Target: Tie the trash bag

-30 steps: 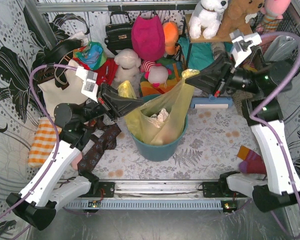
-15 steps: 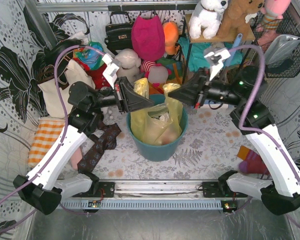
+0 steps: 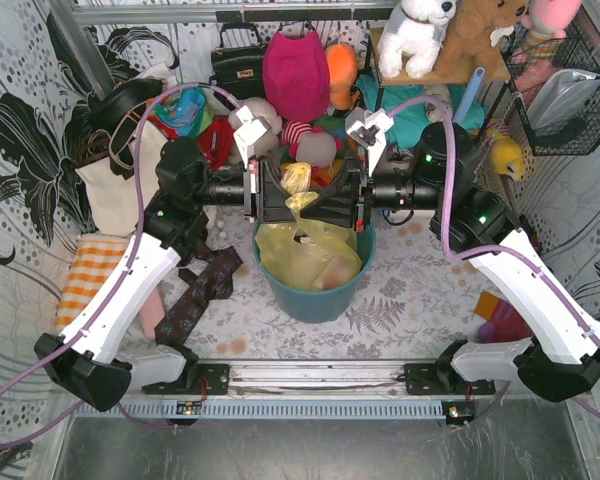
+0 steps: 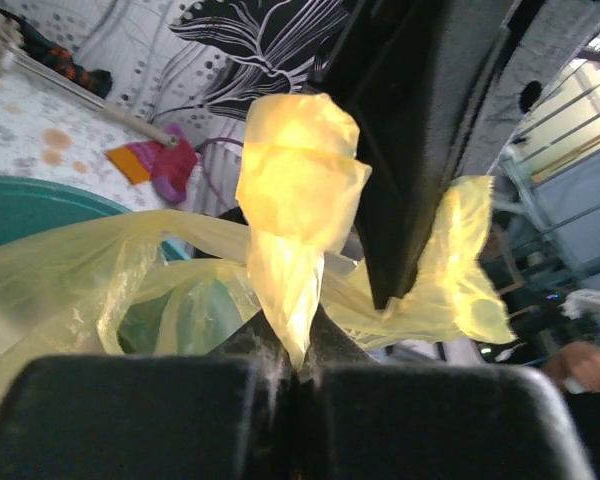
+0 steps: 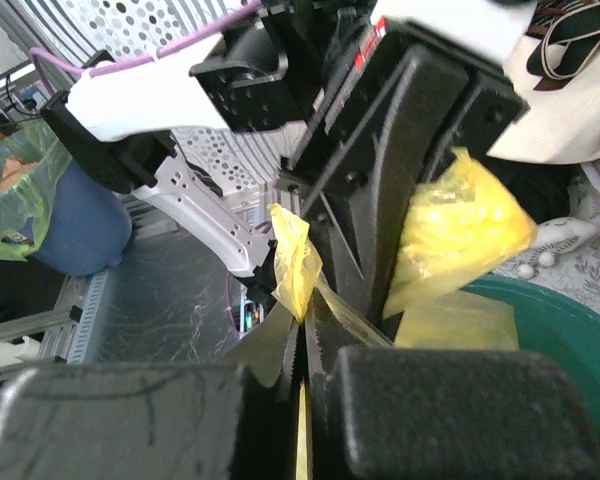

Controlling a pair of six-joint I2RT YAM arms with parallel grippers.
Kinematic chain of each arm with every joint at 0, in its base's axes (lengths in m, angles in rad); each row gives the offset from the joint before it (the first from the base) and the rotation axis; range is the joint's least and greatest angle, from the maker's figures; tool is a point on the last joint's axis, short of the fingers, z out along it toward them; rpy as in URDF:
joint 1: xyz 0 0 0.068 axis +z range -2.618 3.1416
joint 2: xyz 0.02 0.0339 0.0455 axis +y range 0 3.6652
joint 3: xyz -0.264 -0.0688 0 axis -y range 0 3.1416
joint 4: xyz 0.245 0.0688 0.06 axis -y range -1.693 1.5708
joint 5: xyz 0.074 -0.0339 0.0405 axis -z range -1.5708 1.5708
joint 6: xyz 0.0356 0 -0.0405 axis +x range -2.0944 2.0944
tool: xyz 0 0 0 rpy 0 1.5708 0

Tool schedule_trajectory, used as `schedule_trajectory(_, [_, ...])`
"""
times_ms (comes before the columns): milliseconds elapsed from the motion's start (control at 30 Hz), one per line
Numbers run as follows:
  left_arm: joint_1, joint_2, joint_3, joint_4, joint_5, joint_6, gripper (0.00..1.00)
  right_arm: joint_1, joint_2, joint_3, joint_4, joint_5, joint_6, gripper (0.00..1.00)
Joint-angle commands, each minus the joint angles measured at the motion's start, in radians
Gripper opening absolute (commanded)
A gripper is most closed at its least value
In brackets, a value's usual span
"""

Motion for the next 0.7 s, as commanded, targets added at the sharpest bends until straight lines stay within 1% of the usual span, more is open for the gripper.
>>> schedule_trajectory(0, [-0.004,0.005,0.130,-0.287,-0.003,0.214,0.11,0.010,0.002,0.036,-0.036,0.008,-0.049,0.00])
schedule_trajectory(33, [-0.004,0.006,0.153,-0.342,-0.028,0.256,0.20,0.011,-0.001,0.035,-0.039,0.008,-0.050,0.00])
schedule_trajectory(133, [-0.002,0.012,0.236,-0.499,-0.117,0.379,0.43,0.011,-0.012,0.033,-0.049,0.014,-0.058,0.00])
schedule_trajectory(233, [-0.002,0.030,0.327,-0.643,-0.214,0.472,0.56,0.011,-0.023,0.030,-0.060,0.032,-0.067,0.00])
schedule_trajectory(367, [-0.001,0.033,0.460,-0.794,-0.335,0.575,0.66,0.011,-0.027,0.033,-0.083,0.039,-0.079,0.00])
schedule_trajectory(467, [-0.001,0.044,0.613,-0.889,-0.423,0.631,0.72,0.011,-0.026,0.033,-0.084,0.040,-0.082,0.00])
schedule_trajectory(600, [-0.001,0.013,0.704,-0.888,-0.484,0.649,0.80,0.011,-0.020,0.036,-0.084,0.037,-0.080,0.00])
schedule_trajectory(667, [0.000,-0.005,0.729,-0.857,-0.495,0.626,0.80,0.010,-0.019,0.038,-0.084,0.032,-0.079,0.00])
